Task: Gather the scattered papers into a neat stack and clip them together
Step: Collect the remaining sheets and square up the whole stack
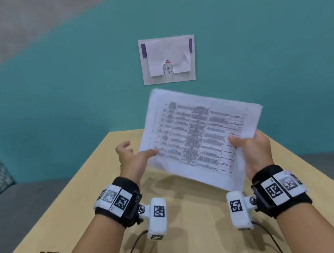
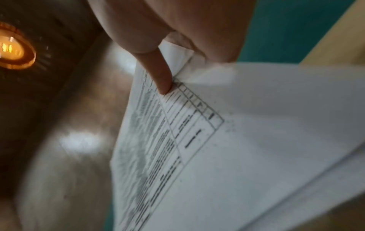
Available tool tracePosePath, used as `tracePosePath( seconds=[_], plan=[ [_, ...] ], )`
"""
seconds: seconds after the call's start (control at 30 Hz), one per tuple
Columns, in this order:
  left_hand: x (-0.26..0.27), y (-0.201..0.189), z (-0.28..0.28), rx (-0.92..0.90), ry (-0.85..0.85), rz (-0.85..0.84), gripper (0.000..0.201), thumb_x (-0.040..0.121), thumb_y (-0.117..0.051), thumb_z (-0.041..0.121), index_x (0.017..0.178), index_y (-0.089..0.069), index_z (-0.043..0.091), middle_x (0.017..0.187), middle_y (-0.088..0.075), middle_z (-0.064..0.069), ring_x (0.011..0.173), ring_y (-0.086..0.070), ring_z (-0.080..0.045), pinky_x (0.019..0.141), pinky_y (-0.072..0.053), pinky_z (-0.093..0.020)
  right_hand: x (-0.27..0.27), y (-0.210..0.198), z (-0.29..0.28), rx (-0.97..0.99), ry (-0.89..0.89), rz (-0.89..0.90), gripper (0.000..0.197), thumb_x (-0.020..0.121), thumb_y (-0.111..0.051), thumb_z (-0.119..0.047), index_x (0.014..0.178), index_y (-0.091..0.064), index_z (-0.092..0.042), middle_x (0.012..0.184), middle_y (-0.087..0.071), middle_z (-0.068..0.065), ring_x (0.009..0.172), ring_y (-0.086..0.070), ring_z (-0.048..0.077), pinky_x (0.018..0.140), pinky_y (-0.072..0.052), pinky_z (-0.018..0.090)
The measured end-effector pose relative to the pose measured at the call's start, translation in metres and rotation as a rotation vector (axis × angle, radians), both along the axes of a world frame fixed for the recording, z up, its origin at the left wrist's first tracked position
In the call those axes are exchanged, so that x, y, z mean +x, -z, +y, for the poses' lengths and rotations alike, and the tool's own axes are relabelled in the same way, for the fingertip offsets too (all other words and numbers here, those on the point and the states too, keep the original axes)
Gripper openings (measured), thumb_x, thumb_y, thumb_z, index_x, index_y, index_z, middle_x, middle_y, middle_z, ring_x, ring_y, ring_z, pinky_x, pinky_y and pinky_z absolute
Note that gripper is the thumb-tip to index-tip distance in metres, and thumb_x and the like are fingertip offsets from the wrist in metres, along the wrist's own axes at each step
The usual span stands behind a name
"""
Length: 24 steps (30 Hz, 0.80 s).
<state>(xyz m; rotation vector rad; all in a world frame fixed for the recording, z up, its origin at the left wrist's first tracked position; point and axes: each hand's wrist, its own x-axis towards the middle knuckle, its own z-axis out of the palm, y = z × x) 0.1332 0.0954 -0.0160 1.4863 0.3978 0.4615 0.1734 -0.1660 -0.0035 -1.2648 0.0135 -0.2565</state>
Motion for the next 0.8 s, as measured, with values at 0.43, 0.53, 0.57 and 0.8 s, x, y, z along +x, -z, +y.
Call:
tracePosePath(
  seconds=[0.43,0.53,0.57,0.8],
  plan=[
    [-0.026,-0.047,-0.039,-0.307,-0.010,-0.452,0.047,0.089,-0.065,-0.014,0.127,-0.060,0.014,0.117,-0.073,-0.003,0.109,-0.071,-0.027,0.096,-0.058,-0.051,-0.022,-0.015,0.041,0.292,-0.224,0.105,0.041,0.088,-0.066,0.006,0.125,-0.065,-0.011,0.116,-0.076,0.008,0.110,-0.071,0.030,0.097,-0.055,0.049],
    [-0.029,-0.055,-0.024,-0.094,-0.060,-0.531,0.051,0.086,-0.066,-0.018,0.119,-0.060,0.020,0.114,-0.072,0.001,0.108,-0.070,-0.021,0.100,-0.055,-0.050,-0.018,-0.016,0.035,0.108,-0.066,0.084,0.067,0.082,-0.075,-0.002,0.140,-0.047,-0.021,0.130,-0.065,0.002,0.117,-0.064,0.025,0.101,-0.050,0.046],
    [-0.030,-0.057,-0.020,0.002,-0.054,-0.544,0.052,0.085,-0.067,-0.018,0.119,-0.059,0.021,0.114,-0.072,0.002,0.107,-0.071,-0.017,0.099,-0.055,-0.048,-0.017,-0.017,0.031,0.056,-0.015,0.065,0.078,0.081,-0.079,-0.008,0.145,-0.038,-0.026,0.136,-0.057,0.000,0.121,-0.058,0.021,0.104,-0.044,0.043],
    [-0.035,-0.062,-0.012,0.310,0.133,-0.426,0.047,0.081,-0.070,-0.013,0.106,-0.062,0.026,0.105,-0.073,-0.020,0.093,-0.072,-0.038,0.080,-0.061,-0.056,-0.017,-0.037,0.004,-0.041,-0.208,-0.103,0.059,0.084,-0.073,-0.009,0.138,-0.053,-0.023,0.125,-0.069,0.000,0.114,-0.063,0.020,0.097,-0.046,0.041]
  ],
)
